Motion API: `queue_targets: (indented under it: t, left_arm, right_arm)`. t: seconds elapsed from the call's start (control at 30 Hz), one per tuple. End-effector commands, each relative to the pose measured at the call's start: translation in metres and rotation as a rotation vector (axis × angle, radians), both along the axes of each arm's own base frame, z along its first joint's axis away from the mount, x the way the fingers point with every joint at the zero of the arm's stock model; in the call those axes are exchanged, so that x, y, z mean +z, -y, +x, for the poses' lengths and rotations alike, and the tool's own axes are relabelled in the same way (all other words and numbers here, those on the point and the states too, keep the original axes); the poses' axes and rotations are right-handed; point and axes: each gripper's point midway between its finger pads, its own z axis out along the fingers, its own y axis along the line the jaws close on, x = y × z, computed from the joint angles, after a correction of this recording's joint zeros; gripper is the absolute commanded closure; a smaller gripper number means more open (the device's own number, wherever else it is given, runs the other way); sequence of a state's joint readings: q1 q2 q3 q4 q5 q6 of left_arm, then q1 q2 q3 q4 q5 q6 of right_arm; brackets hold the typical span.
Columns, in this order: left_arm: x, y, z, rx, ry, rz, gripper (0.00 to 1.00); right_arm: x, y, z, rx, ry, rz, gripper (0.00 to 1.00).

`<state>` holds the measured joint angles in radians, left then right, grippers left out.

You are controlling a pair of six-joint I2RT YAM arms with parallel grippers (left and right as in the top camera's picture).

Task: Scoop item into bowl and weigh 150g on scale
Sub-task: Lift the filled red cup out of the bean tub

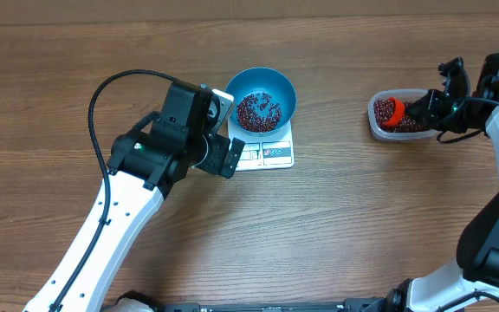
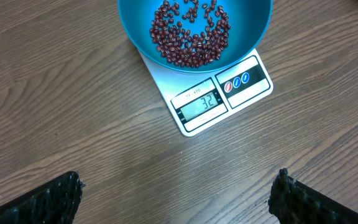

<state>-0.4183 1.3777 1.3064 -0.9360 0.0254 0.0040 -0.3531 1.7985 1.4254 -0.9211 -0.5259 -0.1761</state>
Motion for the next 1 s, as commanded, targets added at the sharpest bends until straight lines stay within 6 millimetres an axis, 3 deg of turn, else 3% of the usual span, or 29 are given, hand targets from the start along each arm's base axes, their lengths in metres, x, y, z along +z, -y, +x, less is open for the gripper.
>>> queue_targets:
  t: [0.0,0.37,0.97]
  left_arm:
    - [0.003,0.002,0.003,-0.017,0.012,0.009,0.0]
    - [0.003,0.002,0.003,-0.017,0.012,0.009,0.01]
    - [0.003,0.002,0.003,-0.017,0.012,0.009,0.0]
  right_arm:
    - [0.001,0.004,-0.003,-0.025,-0.003,0.033,0.96]
    - [0.007,0.013,-0.008,-0.057,0.003,0.109,0.96]
    - [0.037,0.029,-0.015,-0.104,0.099,0.357,0.96]
